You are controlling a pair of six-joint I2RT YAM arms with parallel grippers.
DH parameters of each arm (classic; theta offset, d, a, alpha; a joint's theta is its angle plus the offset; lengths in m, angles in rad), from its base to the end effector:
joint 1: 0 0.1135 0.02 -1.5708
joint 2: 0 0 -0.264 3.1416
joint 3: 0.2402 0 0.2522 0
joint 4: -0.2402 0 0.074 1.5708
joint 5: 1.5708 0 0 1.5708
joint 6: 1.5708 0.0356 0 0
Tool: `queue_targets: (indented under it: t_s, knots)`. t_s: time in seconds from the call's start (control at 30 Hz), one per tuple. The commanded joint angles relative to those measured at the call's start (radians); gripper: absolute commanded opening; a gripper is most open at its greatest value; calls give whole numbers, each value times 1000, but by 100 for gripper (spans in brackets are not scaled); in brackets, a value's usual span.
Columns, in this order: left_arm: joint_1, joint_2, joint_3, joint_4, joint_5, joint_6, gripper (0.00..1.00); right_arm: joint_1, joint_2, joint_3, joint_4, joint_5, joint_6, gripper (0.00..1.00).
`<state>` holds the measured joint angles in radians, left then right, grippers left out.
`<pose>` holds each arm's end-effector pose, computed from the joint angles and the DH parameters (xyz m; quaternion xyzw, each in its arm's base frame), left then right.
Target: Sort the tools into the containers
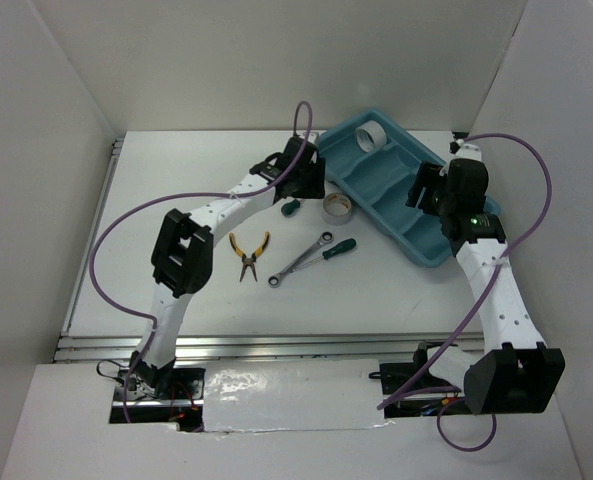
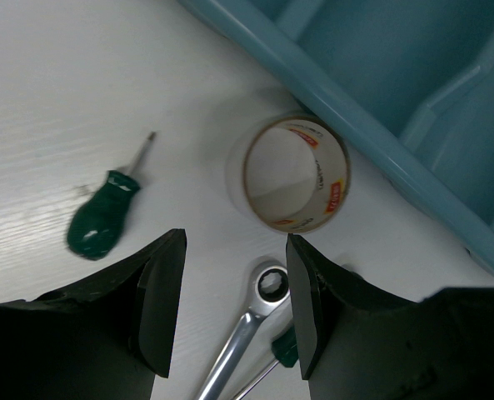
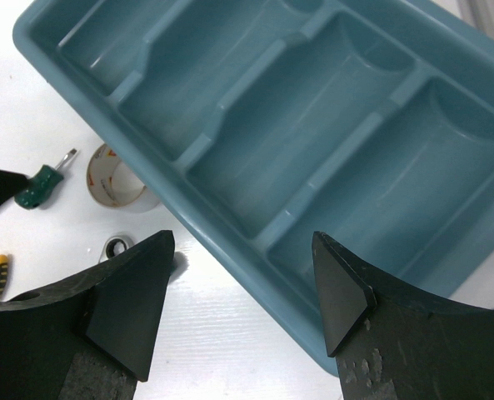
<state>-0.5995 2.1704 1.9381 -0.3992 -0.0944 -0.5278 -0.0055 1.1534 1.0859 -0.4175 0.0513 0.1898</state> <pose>0.4225 -0.2847 0.2688 0.0106 0.8909 -0.2060 0.4046 0.2583 -0.0032 0.3471 0.0966 0.8506 0.0257 0.5163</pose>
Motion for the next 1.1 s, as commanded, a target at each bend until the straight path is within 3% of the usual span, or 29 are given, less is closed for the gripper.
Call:
queue_targets:
  t_s: [0.0,0.13,0.47,0.57,0.63,0.7,0.87,1.07]
  knots:
    - [-48,70,65,39,-13,-52,64,-21,-86,-18,-16,-16,19,74]
    - [-60,149,131,36,-33,-69,62,-14,-110,-49,-32,-24,0,73]
    - [-54,221,124,40,-70,-55,56,-1,-98,-46,-46,-47,-1,72]
    - [-37,213,110,42,-41,-51,45,45,-87,-29,-61,-102,-13,72]
    - [-10,194,79,57,26,-52,28,56,-75,-15,-64,-131,-9,71]
    - [29,137,18,82,86,-51,16,71,-51,-4,-63,-177,11,70]
    - [101,-133,-191,167,242,-69,10,119,38,57,-92,-336,80,71]
    - [141,-418,-346,111,259,32,7,202,167,132,-96,-560,129,89]
